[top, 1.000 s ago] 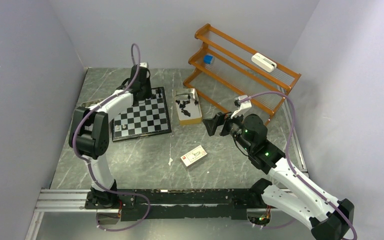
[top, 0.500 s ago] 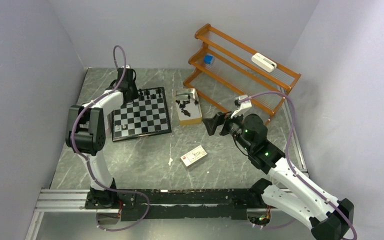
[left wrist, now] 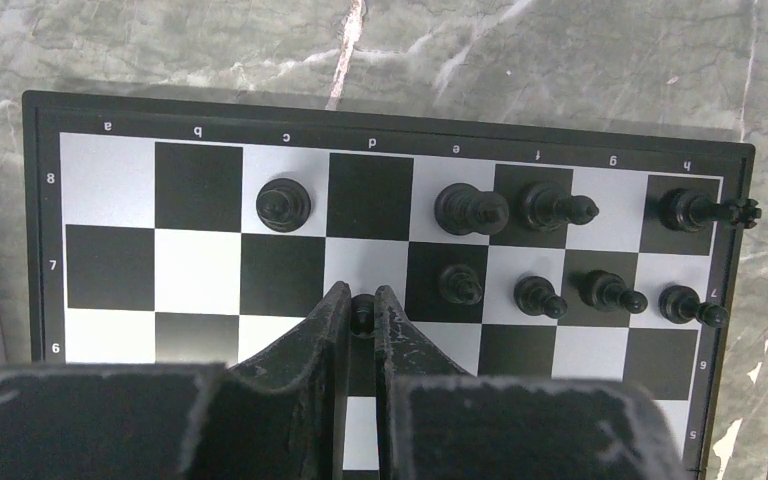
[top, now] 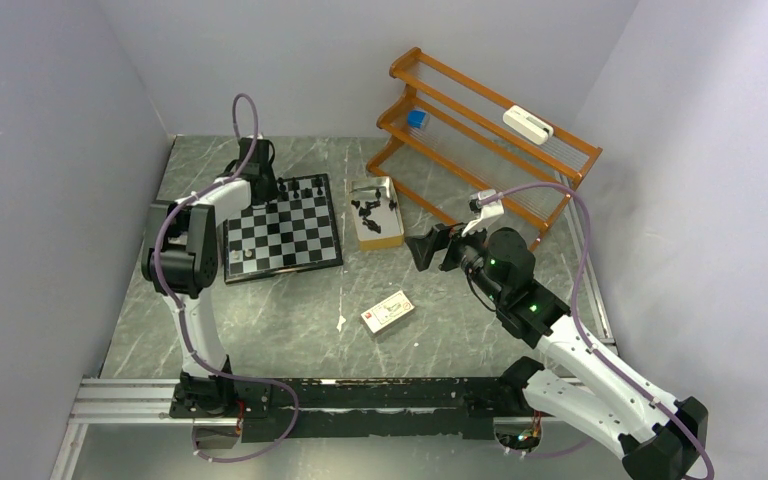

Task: Set up the chess pieces on the board
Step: Place the chess piece on the chessboard.

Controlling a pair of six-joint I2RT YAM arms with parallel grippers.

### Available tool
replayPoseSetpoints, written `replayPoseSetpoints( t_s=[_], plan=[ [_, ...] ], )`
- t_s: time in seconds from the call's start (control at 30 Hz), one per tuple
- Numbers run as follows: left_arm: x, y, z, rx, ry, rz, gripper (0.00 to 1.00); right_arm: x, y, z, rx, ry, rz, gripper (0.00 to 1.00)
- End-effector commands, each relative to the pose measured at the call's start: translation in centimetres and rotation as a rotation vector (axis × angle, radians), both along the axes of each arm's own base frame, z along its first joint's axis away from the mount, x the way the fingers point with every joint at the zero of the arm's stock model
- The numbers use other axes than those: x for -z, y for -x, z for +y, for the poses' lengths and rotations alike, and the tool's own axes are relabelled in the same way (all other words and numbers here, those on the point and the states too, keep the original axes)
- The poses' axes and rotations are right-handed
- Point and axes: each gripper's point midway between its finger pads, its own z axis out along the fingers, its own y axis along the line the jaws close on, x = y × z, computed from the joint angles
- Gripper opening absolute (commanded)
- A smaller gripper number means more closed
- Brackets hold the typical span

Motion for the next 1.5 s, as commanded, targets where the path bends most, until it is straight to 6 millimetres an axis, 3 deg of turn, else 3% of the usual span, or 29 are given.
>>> replayPoseSetpoints(
  t_s=[0.0, 0.6, 1.23, 1.47],
  plan=[
    [-1.0, -1.8, 0.5, 0.003, -0.012, -0.056, 0.15, -0.7, -0.3, -0.2, 0.015, -0.005, -0.026, 1.00],
    [0.8, -2.1, 0.8, 0.012, -0.041, -0.030, 0.18, -0.7, -0.3, -0.3, 0.021, -0.001, -0.027, 1.00],
    [0.6, -2.0, 0.8, 0.015, -0.042, -0.028, 0.26, -0.7, -0.2, -0.3, 0.020, -0.006, -0.027, 1.00],
    [-0.4, -1.9, 0.7, 0.018, -0.039, -0.042, 0.27, -0.6, -0.3, -0.1, 0.016, -0.004, -0.024, 1.00]
  ],
)
